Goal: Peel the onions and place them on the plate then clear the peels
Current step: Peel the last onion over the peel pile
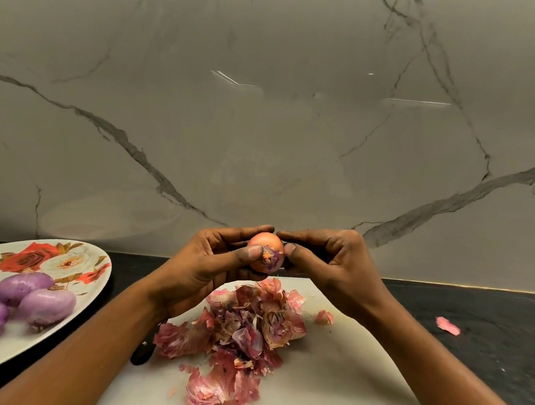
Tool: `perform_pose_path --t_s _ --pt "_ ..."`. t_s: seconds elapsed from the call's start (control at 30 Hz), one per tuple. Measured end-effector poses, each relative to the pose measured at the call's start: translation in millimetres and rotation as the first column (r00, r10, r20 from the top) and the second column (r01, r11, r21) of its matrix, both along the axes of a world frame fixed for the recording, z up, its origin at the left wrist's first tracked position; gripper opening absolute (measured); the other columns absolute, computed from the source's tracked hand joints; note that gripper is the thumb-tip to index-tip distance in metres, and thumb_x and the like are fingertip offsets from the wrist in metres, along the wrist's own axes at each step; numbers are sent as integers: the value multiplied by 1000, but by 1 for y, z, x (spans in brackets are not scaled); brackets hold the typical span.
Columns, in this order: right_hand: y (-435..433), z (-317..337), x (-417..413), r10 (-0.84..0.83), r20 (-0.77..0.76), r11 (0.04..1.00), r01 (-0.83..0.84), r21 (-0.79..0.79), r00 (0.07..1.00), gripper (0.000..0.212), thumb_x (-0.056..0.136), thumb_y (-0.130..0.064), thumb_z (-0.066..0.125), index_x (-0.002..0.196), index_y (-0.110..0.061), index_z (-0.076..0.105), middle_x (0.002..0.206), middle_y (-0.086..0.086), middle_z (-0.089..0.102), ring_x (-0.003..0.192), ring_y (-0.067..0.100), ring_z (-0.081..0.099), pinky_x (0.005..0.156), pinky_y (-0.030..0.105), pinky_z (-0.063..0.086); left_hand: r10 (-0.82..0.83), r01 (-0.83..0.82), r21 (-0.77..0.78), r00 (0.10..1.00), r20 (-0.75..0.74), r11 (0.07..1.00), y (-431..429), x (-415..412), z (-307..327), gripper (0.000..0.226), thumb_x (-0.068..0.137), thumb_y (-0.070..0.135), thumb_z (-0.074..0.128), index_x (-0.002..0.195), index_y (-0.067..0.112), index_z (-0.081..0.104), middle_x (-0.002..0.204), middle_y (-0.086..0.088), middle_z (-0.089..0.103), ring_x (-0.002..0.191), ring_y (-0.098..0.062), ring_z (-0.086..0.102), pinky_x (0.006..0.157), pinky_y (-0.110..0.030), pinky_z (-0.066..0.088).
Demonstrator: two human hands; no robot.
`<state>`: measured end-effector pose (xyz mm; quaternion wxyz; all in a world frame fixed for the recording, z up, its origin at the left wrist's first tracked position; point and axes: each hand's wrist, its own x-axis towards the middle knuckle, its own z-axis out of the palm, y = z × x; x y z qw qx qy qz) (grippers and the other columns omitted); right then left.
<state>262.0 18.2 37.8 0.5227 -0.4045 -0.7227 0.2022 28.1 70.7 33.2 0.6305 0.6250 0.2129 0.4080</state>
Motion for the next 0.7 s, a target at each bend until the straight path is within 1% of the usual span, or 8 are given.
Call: perform_pose_path --t_s 0.07,0.1,0.13,0.23,0.33,0.4,0.57,0.7 --pt "-1 0 1 2 -6 1000 -2 -5 1000 49 89 -33 78 133 -12 71 122 1 78 109 10 76 90 35 64 15 -15 -24 1000 16 1000 1 1 1 46 89 10 71 135 10 69 131 -18 71 119 -39 71 94 -41 63" --pt "-2 0 1 0 -5 1000 0 -11 1000 56 85 -36 80 135 -12 69 122 2 78 109 10 76 90 34 64 23 -23 -32 999 23 999 1 1 2 47 89 10 71 136 10 68 131 -19 72 119 -39 71 93 -40 63" --pt "-2 0 0 -1 4 1000 1 -10 1000 58 83 -34 83 135 -12 69 121 2 78 107 9 76 88 33 65 33 -31 -38 999 28 999 1 1 3 48 89 9 71 137 9 67 130 -19 72 118 -39 71 91 -38 64" --pt "-2 -1 -2 -26 41 999 25 22 999 49 82 -23 88 127 -12 71 115 -1 79 103 7 77 87 29 64 54 -52 -50 998 38 997 1 3 4 50 88 9 72 137 8 65 129 -18 72 116 -38 73 87 -35 64" --pt "0 -1 -4 -77 50 995 74 61 996 30 86 -17 86 115 -12 76 105 -3 80 96 7 78 83 27 65 43 -39 -67 997 58 997 0 3 4 50 88 6 71 137 6 63 130 -18 72 116 -42 72 88 -37 65" --pt "1 -1 -3 -103 61 992 97 86 993 21 90 -16 83 110 -13 79 100 -5 80 93 8 78 82 28 65 40 -35 -69 997 66 997 0 3 4 50 88 6 71 137 5 62 130 -19 72 115 -44 72 88 -39 65" --pt "0 -2 -3 -145 102 984 133 116 984 14 94 -13 78 108 -13 81 97 -7 80 90 10 77 80 31 66 50 -45 -72 997 60 996 0 2 4 51 85 5 72 135 5 63 128 -19 72 113 -44 73 86 -37 65" --pt "0 -1 -5 -178 109 978 164 131 978 10 96 -14 76 104 -14 80 92 -6 78 85 12 76 75 33 66 53 -49 -65 997 51 997 -1 2 4 50 84 5 72 134 7 64 126 -17 73 112 -43 73 85 -35 65"
